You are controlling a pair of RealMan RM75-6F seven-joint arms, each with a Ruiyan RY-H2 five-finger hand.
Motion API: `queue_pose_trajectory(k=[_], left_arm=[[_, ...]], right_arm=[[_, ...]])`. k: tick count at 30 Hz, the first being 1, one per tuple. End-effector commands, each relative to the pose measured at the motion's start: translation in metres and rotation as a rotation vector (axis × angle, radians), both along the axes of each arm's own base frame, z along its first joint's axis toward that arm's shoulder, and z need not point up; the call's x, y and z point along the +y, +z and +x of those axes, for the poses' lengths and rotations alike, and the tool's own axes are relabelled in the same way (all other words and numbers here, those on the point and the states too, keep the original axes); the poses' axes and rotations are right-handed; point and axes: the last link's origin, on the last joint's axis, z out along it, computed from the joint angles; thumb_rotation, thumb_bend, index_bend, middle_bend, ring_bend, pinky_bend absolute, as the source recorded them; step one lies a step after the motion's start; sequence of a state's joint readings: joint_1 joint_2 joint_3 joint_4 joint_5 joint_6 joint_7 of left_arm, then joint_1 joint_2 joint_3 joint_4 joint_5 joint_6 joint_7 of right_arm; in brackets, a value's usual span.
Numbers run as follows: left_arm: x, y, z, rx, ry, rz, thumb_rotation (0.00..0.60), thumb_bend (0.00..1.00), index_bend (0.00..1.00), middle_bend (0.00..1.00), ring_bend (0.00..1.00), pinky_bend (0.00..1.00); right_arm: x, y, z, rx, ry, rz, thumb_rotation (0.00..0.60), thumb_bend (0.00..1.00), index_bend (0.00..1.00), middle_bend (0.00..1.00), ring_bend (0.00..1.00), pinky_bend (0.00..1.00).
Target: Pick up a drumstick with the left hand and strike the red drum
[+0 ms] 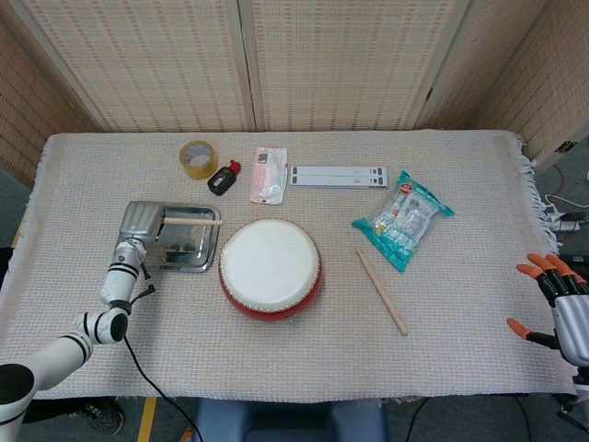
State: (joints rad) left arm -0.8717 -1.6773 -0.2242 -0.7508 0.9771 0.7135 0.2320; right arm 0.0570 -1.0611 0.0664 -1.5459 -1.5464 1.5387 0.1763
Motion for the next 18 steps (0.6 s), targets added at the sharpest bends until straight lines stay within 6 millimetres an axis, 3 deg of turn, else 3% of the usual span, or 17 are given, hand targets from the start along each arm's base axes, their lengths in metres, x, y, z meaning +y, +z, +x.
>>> queue_pose_trajectory(k=[1,5,7,10,13,15,18], left_arm=[[0.0023,-0.0097,0.0024,0.004,-0.008,-0.018,0.6,0.72,1.0,1.0,0.96,1.0],[0.0051,-0.0124,0.0023,0.003,0.001,-0.027,0.6,0.7,0.94,0.98,0.9,1.0],[0.0056,-0.0133,0.0023,0.002,0.007,-0.03,0.6,0.69,0.9,0.93,0.86,1.0],[0.006,-0.0138,0.004,-0.027,0.019,-0.025,0.6,0.66,0.8,0.79,0.72,0.95],[0.0052,-0.0152,0.0051,-0.054,0.036,-0.036,0.6,0.63,0.65,0.62,0.55,0.8],[0.0042,-0.0163,0.0053,-0.052,0.041,-0.052,0.6,0.6,0.49,0.45,0.39,0.67],[0.0024,-0.0182,0.0063,-0.059,0.049,-0.068,0.6,0.56,0.33,0.29,0.24,0.5]], right_arm=[[-0.0004,-0.0003,-0.0001,0.0,-0.001,0.0,0.6,0.08,0.24,0.14,0.08,0.22],[-0.0011,-0.0006,0.0001,-0.003,-0.001,0.0,0.6,0.08,0.24,0.14,0.08,0.22],[-0.0014,-0.0007,0.0002,-0.003,-0.001,0.0,0.6,0.08,0.24,0.14,0.08,0.22],[-0.0018,-0.001,0.0003,-0.006,0.0,0.001,0.6,0.08,0.24,0.14,0.08,0.22],[-0.0017,-0.001,0.0002,-0.007,0.001,0.0,0.6,0.08,0.24,0.14,0.08,0.21],[-0.0015,-0.0008,0.0002,-0.009,0.001,-0.002,0.6,0.08,0.24,0.14,0.08,0.21],[-0.0014,-0.0005,-0.0001,-0.011,0.0,-0.002,0.6,0.08,0.24,0.14,0.08,0.21]])
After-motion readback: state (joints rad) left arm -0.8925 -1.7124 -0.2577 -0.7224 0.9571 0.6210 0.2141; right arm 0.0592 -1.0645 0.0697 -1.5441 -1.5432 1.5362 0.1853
